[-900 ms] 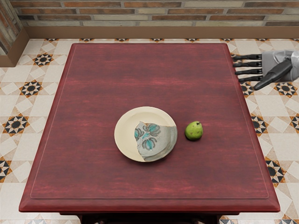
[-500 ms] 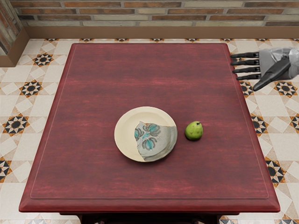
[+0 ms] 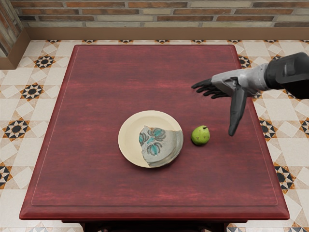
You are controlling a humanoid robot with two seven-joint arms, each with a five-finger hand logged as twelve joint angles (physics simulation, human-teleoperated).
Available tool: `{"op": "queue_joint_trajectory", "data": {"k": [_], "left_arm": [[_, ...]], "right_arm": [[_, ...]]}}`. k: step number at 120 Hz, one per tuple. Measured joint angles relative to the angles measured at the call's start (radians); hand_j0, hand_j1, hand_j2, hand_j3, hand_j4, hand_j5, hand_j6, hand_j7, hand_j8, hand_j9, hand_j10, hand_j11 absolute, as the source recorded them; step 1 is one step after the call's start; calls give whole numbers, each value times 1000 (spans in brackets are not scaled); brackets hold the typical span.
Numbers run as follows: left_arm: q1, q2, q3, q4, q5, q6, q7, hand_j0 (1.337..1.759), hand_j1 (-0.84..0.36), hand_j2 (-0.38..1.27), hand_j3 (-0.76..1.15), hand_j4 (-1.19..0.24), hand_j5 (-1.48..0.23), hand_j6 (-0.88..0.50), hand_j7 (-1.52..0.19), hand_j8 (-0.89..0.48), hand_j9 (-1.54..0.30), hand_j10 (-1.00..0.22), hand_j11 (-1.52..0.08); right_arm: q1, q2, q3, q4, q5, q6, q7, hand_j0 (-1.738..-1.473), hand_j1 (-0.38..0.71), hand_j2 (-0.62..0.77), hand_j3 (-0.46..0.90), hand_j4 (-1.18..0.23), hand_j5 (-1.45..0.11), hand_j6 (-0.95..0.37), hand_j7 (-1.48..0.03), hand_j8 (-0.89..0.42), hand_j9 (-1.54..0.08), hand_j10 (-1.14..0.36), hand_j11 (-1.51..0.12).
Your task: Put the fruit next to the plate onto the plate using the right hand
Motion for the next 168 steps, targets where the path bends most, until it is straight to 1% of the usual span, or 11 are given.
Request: {"op": "queue_joint_trajectory", "data": {"k": [23, 36, 51, 65, 82, 105, 127, 145, 168], "left_arm": [[1, 0, 0, 0, 0, 0, 0, 1658, 337, 2, 0, -10, -13, -10, -13, -10, -13, -10, -13], [0, 0, 0, 0, 0, 0, 0, 1658, 337, 2, 0, -10, -13, -10, -13, -10, -13, -10, -13], [0, 0, 0, 0, 0, 0, 0, 1658, 337, 2, 0, -10, -13, -10, -13, -10, -13, -10, -13], [0, 0, 0, 0, 0, 0, 0, 1658, 337, 2, 0, -10, -13, -10, -13, -10, -13, -10, -13], [0, 0, 0, 0, 0, 0, 0, 1658, 337, 2, 0, -10, -13, -10, -13, -10, -13, -10, -13], [2, 0, 0, 0, 0, 0, 0, 1658, 337, 2, 0, -10, -13, -10, -13, -10, -13, -10, -13], [2, 0, 0, -1, 0, 0, 0, 1658, 337, 2, 0, -10, -13, -10, -13, -10, -13, -10, -13], [17, 0, -1, -1, -1, 0, 0, 1658, 337, 2, 0, -10, -13, -10, -13, -10, -13, -10, -13], [21, 0, 0, -1, 0, 0, 0, 1658, 337, 2, 0, -10, -13, -10, -13, -10, -13, -10, -13]], "right_arm": [[-33, 12, -13, 59, -210, -171, 0, -1658, -349, 0, 0, -3, 0, -4, 0, -3, 0, -2, 0], [-88, 25, -29, 111, -304, -280, 0, -1658, -349, 1, 0, -3, 0, -4, 0, -3, 0, -2, 0], [-156, 35, -39, 147, -397, -397, 0, -1658, -349, 1, 0, -3, -1, -5, 0, -4, 0, -3, 0], [-211, 41, -41, 164, -435, -471, 0, -1658, -349, 1, 0, -3, -1, -5, 0, -4, 0, -3, 0], [-286, 56, -36, 169, -526, -519, 0, -1658, -349, 2, 0, -3, -1, -5, 0, -4, 0, -3, 0], [-348, 84, -36, 172, -640, -577, 0, -1658, -347, 2, 0, -5, -3, -7, -3, -6, -3, -5, -3], [-390, 120, -33, 172, -725, -601, 0, -1658, -270, -11, 0, -70, -87, -72, -87, -71, -87, -70, -87], [-403, 145, -34, 172, -759, -605, 0, -1658, -205, -22, 0, -125, -158, -127, -157, -125, -158, -124, -158], [-437, 156, -32, 183, -804, -613, 0, -1658, -163, -29, 0, -160, -204, -162, -204, -161, -204, -159, -204]]}}
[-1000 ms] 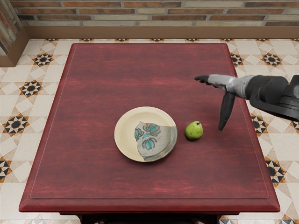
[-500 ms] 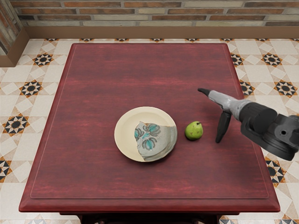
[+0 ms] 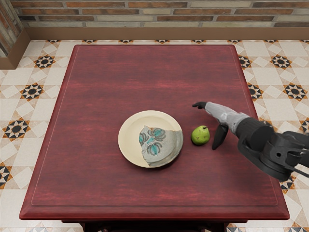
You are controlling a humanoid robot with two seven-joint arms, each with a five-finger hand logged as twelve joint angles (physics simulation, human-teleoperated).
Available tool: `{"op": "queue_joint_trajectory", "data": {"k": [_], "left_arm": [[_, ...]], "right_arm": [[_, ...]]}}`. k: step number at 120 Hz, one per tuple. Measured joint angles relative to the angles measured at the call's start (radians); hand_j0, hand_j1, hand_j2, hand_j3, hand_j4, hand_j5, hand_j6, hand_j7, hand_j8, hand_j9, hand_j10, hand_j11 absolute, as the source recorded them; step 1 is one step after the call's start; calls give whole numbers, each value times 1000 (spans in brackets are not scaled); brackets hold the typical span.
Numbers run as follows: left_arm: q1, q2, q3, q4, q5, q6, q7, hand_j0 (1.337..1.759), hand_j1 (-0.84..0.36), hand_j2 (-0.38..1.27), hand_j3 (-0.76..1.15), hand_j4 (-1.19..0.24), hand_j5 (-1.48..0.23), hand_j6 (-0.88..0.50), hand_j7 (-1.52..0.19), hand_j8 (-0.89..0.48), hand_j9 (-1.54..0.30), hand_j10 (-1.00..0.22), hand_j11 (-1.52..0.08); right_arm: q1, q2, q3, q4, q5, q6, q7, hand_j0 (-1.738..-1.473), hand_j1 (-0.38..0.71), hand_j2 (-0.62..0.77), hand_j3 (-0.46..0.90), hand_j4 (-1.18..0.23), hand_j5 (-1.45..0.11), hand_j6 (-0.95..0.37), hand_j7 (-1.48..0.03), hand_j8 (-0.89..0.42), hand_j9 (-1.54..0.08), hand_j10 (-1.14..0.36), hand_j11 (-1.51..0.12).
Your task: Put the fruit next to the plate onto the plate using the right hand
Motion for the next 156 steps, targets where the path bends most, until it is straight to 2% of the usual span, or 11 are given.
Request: {"op": "queue_joint_trajectory", "data": {"k": [34, 76, 156], "left_arm": [[0, 0, 1, 0, 0, 0, 0, 1658, 337, 2, 0, -10, -13, -10, -13, -10, -13, -10, -13], [0, 0, 1, 0, 0, 0, 0, 1658, 337, 2, 0, -10, -13, -10, -13, -10, -13, -10, -13], [34, 0, -2, 0, -1, 0, 0, 1658, 337, 2, 0, -10, -13, -10, -13, -10, -13, -10, -13]], "right_arm": [[-29, -14, 2, 35, -25, -10, 0, -1658, -120, -36, 0, -196, -251, -198, -251, -197, -251, -196, -251], [-45, -15, 3, 37, -59, -19, 0, -1658, -14, -53, 0, -285, -366, -286, -366, -285, -366, -284, -366], [-44, 14, 1, 39, -76, -16, 0, -1658, 76, -68, 0, -359, -463, -360, -462, -359, -463, -358, -463]]}}
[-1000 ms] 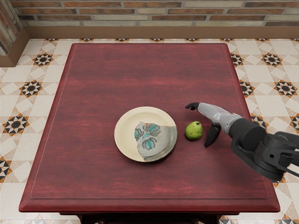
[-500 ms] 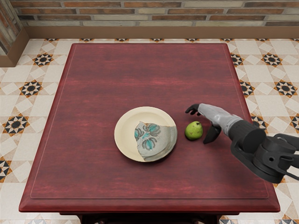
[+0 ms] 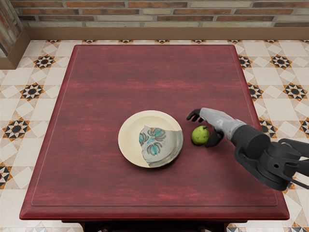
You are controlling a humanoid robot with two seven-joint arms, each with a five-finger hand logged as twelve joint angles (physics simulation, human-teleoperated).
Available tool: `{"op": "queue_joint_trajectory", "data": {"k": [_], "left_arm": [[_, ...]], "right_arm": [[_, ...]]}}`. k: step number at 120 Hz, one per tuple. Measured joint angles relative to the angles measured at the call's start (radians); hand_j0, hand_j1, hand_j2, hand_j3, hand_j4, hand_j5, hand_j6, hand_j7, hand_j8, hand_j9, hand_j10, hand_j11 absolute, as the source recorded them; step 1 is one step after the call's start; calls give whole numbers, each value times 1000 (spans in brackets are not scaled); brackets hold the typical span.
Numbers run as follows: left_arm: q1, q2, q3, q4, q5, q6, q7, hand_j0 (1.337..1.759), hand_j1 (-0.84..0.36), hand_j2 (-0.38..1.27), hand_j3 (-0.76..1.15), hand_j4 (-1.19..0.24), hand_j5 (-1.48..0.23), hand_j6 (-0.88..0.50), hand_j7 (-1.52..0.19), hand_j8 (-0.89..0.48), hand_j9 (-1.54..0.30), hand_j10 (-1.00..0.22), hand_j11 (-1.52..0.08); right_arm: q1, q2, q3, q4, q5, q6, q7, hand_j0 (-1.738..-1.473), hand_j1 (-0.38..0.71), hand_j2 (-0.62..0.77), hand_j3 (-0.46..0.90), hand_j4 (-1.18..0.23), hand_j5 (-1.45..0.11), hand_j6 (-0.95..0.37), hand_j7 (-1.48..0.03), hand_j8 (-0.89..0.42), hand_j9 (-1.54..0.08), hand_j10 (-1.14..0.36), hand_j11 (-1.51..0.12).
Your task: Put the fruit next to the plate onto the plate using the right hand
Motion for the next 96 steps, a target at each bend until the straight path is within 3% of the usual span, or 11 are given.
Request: {"op": "queue_joint_trajectory", "data": {"k": [96], "left_arm": [[8, 0, 0, 0, 0, 0, 0, 1658, 337, 2, 0, -10, -13, -10, -13, -10, -13, -10, -13]], "right_arm": [[1, 3, -3, 0, 1, 28, 0, -1657, 195, -77, 0, -459, -604, -463, -598, -460, -603, -459, -603]]}}
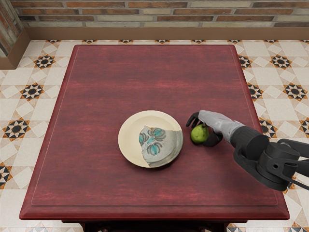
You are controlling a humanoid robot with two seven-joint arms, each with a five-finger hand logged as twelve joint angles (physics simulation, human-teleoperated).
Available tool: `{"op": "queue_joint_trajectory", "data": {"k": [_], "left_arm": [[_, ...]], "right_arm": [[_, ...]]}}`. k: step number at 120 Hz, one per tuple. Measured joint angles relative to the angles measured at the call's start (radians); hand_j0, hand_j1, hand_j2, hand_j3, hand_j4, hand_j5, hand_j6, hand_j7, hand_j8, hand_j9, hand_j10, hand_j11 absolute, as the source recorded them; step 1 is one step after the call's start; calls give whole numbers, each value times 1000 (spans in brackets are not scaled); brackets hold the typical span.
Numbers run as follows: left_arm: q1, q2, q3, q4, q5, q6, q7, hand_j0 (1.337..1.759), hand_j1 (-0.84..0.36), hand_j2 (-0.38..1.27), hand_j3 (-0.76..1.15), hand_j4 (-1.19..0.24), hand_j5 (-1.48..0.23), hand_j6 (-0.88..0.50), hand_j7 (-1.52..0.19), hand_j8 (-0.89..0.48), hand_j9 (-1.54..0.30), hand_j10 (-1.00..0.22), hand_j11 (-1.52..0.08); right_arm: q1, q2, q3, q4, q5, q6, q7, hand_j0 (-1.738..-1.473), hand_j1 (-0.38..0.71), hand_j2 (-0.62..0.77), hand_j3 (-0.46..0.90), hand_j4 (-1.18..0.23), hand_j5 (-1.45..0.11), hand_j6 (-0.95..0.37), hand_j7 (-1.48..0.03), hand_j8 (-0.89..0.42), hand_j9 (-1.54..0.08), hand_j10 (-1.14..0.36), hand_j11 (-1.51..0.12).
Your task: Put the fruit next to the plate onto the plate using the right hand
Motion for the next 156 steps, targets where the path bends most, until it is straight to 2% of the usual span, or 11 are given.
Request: {"op": "queue_joint_trajectory", "data": {"k": [30, 61, 111, 156], "left_arm": [[0, 0, 1, 0, 0, 0, 0, 1658, 337, 2, 0, -10, -13, -10, -13, -10, -13, -10, -13], [0, 0, 1, 0, 0, 0, 0, 1658, 337, 2, 0, -10, -13, -10, -13, -10, -13, -10, -13], [0, 0, 1, 0, 0, 0, 0, 1658, 337, 2, 0, -10, -13, -10, -13, -10, -13, -10, -13], [-4, 0, 3, 0, 0, 0, 0, 1658, 337, 2, 0, -10, -13, -10, -13, -10, -13, -10, -13]], "right_arm": [[1, 0, 0, 0, 1, 1, 0, -1657, 230, -12, 0, -508, -686, -428, -672, -426, -684, -509, -683], [6, -1, 0, 0, 2, 2, 1, -1657, 250, 115, 1, -559, -766, -433, -746, -432, -765, -559, -766], [10, -1, 0, 0, 2, 13, 0, -1654, 281, 167, 0, -636, -900, -375, -861, -365, -895, -590, -894], [23, -3, 6, 0, 4, 22, 1, -1656, 294, 387, 0, -717, -1005, -433, -964, -425, -1011, -695, -1013]]}}
